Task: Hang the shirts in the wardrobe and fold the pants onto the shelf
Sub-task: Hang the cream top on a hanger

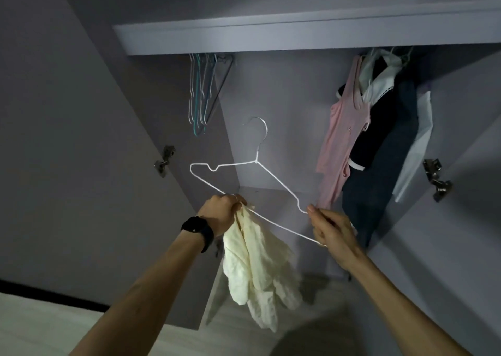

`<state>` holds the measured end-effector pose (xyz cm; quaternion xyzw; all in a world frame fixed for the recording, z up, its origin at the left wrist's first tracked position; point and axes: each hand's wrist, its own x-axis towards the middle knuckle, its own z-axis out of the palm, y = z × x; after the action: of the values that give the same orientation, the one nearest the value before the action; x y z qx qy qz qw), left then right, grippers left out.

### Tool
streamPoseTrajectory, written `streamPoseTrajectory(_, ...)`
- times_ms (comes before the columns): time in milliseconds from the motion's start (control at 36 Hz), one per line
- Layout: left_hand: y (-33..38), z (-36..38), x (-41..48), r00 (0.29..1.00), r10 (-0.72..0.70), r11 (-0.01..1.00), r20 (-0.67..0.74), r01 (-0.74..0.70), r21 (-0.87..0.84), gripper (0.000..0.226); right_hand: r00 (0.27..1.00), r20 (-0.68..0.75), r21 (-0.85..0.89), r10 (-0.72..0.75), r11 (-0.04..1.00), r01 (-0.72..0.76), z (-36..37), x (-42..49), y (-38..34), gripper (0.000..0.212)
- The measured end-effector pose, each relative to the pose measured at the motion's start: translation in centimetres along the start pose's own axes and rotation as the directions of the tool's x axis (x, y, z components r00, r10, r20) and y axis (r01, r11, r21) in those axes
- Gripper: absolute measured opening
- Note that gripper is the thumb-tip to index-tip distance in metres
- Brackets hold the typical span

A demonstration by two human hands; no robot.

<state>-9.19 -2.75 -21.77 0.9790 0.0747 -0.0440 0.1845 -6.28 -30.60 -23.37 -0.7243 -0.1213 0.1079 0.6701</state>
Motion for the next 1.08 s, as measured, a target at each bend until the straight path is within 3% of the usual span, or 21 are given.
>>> streamPoseTrajectory(83,0.0,-0.9,0.2,0.998,0.013,0.995,-0.055,-0.008,0.095,0.030,0.995,0.094,-0.218,-0.043,0.974,0.062,-0.3,1.2,-0.1,0.051)
streamPoseTrajectory(167,0.4,-1.5,0.1,0.991,0.067,0.988,-0.112,-0.051,0.146,0.031,0.975,0.220,-0.397,-0.012,0.912,0.100,-0.2,2.5,-0.3,0.024)
streamPoseTrajectory(250,1.3,-1.4,-0.2,0.984,0.120,0.968,-0.134,-0.086,0.235,0.037,0.976,0.215,-0.518,0.033,0.851,0.085,0.1,3.9,-0.9,0.038)
streamPoseTrajectory(361,2.2,-1.7,-0.3,0.964,0.219,0.935,-0.152,-0.163,0.316,0.039,0.995,0.102,-0.355,0.008,0.934,0.029,0.7,6.8,-4.3,0.031)
streamPoseTrajectory(417,2.7,-1.7,-0.6,0.956,0.266,0.915,-0.126,-0.209,0.346,0.039,0.988,0.153,-0.304,0.000,0.951,0.047,1.0,8.2,-6.3,0.030)
streamPoseTrajectory(472,3.2,-1.4,-0.9,0.953,0.279,0.912,-0.119,-0.224,0.344,0.041,0.972,0.222,-0.185,0.079,0.982,-0.037,1.4,9.4,-7.9,0.028)
streamPoseTrajectory(528,3.4,-1.3,-0.8,0.952,0.270,0.929,-0.145,-0.218,0.299,0.042,0.936,0.265,-0.026,0.232,0.972,-0.234,1.9,10.3,-9.2,0.030)
streamPoseTrajectory(583,3.5,-1.6,-0.6,0.954,0.237,0.956,-0.186,-0.195,0.218,0.040,0.918,0.242,-0.001,0.313,0.947,-0.323,2.1,11.0,-10.0,0.034)
streamPoseTrajectory(667,3.6,-2.2,-0.7,0.949,0.071,0.991,-0.306,-0.102,-0.086,0.038,0.970,0.049,-0.145,0.240,0.962,-0.231,1.9,10.9,-9.6,0.040)
streamPoseTrajectory(722,3.6,-2.7,-0.9,0.934,-0.073,0.951,-0.349,-0.041,-0.308,0.035,0.988,-0.076,-0.253,0.137,0.956,-0.152,1.4,10.1,-8.5,0.044)
streamPoseTrajectory(778,3.8,-3.4,-1.1,0.927,-0.177,0.887,-0.331,0.004,-0.462,0.025,0.993,-0.094,-0.331,0.068,0.939,-0.095,1.1,8.8,-7.0,0.051)
streamPoseTrajectory(833,4.1,-4.0,-1.2,0.937,-0.188,0.853,-0.293,0.009,-0.521,0.013,0.998,-0.018,-0.372,0.059,0.926,-0.062,2.0,7.5,-6.2,0.050)
streamPoseTrajectory(917,5.0,-4.2,-1.6,0.954,-0.152,0.847,-0.258,-0.008,-0.531,0.007,0.988,0.094,-0.393,0.121,0.916,-0.075,4.4,6.4,-6.3,0.078)
streamPoseTrajectory(1028,5.6,-4.0,-1.9,0.946,-0.161,0.846,-0.281,-0.015,-0.533,0.005,0.970,0.139,-0.410,0.201,0.903,-0.129,6.9,6.3,-6.4,0.069)
streamPoseTrajectory(1083,5.5,-3.8,-2.1,0.936,-0.212,0.816,-0.282,0.010,-0.578,0.007,0.978,0.063,-0.443,0.199,0.884,-0.151,7.1,6.4,-5.9,0.063)
